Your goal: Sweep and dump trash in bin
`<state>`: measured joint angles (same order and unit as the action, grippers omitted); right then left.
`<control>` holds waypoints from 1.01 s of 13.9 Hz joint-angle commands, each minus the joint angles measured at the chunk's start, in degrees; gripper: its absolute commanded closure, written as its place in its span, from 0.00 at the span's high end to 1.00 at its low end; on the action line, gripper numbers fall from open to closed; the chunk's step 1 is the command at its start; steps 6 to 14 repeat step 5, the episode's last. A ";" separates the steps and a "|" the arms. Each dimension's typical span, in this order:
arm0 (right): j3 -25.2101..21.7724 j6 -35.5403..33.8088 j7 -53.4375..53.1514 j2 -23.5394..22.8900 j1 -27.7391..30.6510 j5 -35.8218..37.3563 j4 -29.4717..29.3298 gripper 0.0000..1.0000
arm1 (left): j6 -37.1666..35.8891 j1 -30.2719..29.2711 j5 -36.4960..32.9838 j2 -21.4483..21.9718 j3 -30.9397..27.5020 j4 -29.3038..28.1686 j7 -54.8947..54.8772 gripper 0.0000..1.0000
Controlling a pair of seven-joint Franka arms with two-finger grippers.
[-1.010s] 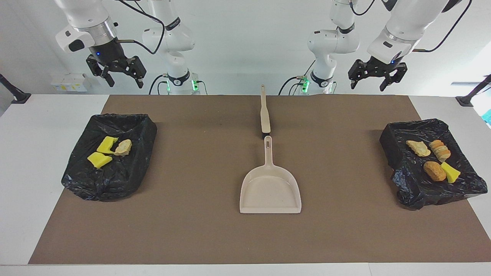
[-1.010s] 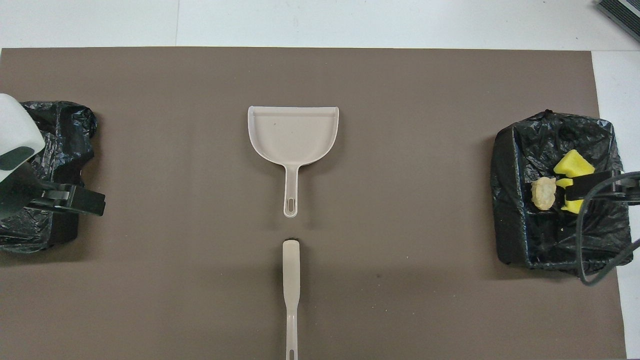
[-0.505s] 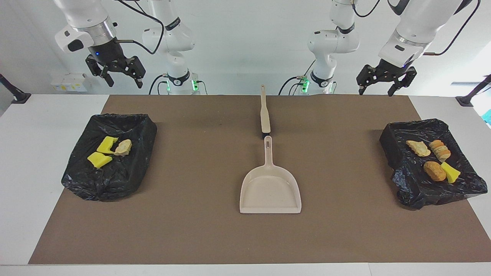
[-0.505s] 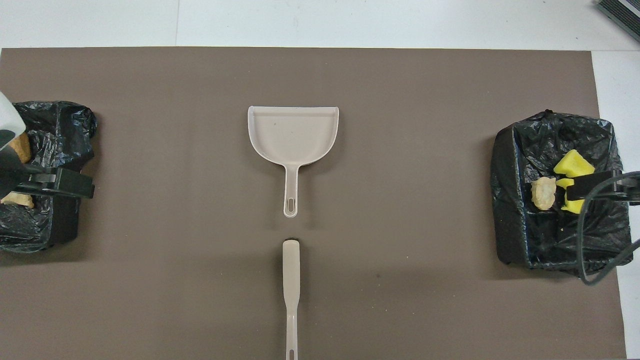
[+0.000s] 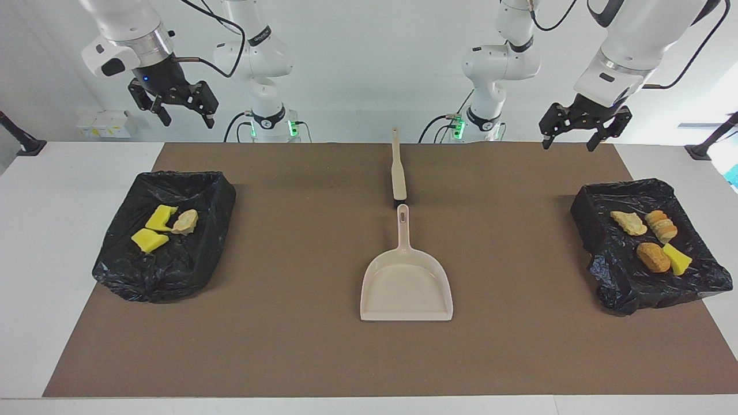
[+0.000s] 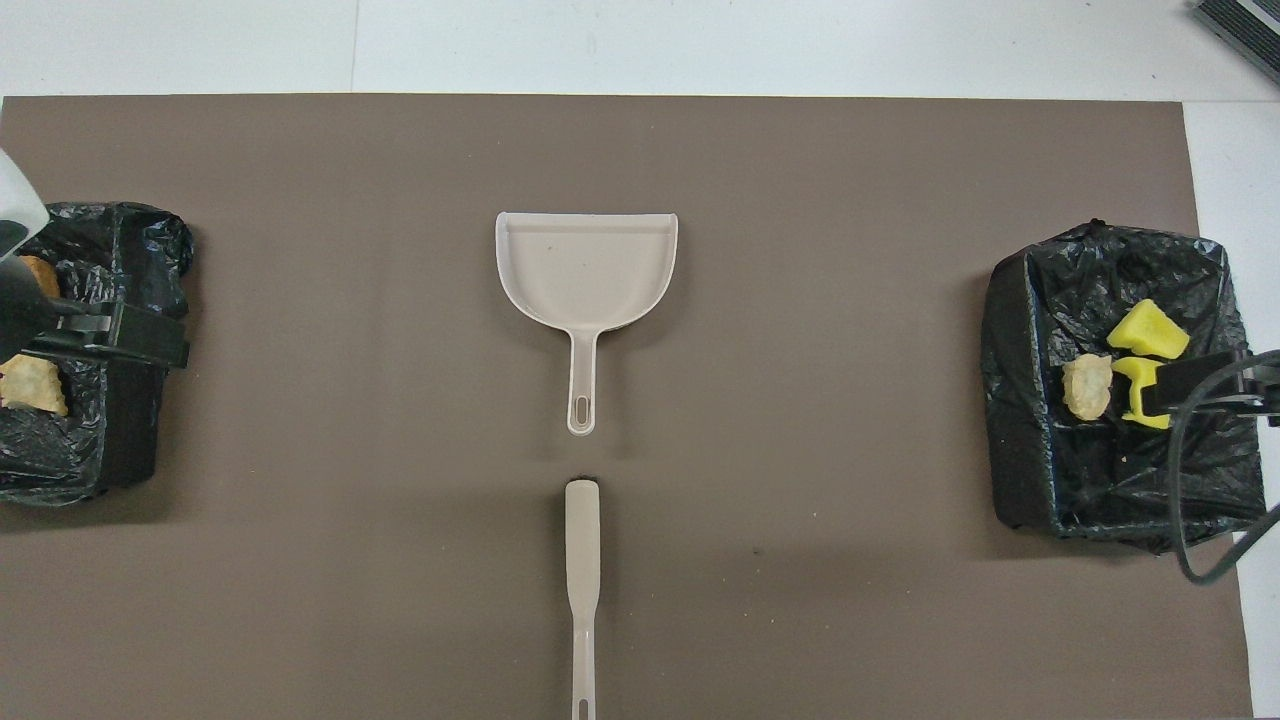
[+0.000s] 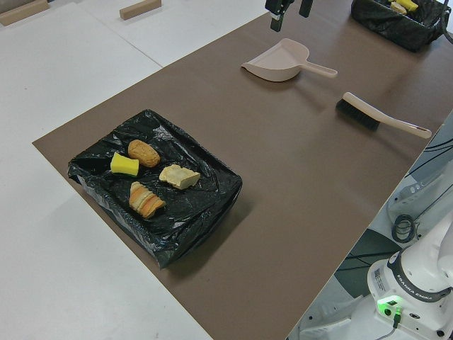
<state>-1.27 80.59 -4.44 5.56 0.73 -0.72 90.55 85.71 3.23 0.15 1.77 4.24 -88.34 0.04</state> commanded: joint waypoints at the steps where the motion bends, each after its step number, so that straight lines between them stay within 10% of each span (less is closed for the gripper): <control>1: 0.48 -1.32 -0.83 -4.41 0.94 0.46 -4.69 1.00 | -1.16 -0.51 -0.85 -0.63 0.24 1.77 -0.48 1.00; 14: 0.74 1.06 -0.92 -3.71 0.59 -0.42 -3.63 1.00 | -0.98 -0.51 -0.85 -0.27 0.24 1.42 -0.39 1.00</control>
